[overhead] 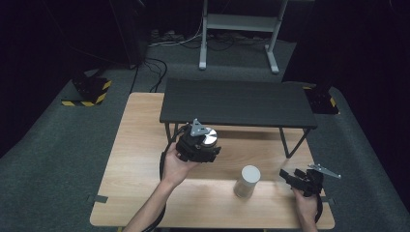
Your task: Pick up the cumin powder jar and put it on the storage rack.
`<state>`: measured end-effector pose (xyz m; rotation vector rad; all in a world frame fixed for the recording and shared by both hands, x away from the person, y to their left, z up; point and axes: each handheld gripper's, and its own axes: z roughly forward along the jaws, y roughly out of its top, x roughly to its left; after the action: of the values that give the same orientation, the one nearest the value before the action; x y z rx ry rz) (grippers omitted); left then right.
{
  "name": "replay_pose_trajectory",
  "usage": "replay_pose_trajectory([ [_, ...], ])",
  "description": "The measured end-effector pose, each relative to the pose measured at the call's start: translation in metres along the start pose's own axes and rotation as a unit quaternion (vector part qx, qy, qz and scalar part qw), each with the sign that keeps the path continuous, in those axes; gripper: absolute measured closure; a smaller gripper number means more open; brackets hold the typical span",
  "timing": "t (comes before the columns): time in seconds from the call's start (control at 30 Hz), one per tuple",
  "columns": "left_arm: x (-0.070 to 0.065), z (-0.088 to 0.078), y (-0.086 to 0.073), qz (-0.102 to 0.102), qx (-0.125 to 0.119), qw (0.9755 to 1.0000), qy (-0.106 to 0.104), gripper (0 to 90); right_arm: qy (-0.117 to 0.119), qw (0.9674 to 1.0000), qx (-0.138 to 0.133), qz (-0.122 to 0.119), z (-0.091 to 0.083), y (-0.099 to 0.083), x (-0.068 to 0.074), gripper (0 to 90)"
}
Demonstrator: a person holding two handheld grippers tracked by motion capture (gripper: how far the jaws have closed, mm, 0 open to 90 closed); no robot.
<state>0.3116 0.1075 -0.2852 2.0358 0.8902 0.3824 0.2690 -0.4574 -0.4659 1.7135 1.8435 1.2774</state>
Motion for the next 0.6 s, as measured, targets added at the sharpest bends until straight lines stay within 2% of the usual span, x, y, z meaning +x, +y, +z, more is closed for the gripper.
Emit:
replay_pose_trajectory([
  [0.2, 0.003, -0.011, 0.011, 0.005, -0.016, 0.9999, -0.005, 30.4, 0.000, 1.0000, 0.000, 0.000, 0.000, 0.000, 0.000, 16.1],
  [0.37, 0.007, -0.019, 0.027, 0.013, -0.026, 0.9995, -0.010, 30.5, 0.001, 1.0000, 0.000, 0.000, 0.000, 0.000, 0.000, 16.0],
  [0.6, 0.014, -0.021, 0.047, 0.014, -0.038, 0.9991, -0.007, 30.5, 0.001, 1.0000, 0.000, 0.000, 0.000, 0.000, -0.001, 16.0],
])
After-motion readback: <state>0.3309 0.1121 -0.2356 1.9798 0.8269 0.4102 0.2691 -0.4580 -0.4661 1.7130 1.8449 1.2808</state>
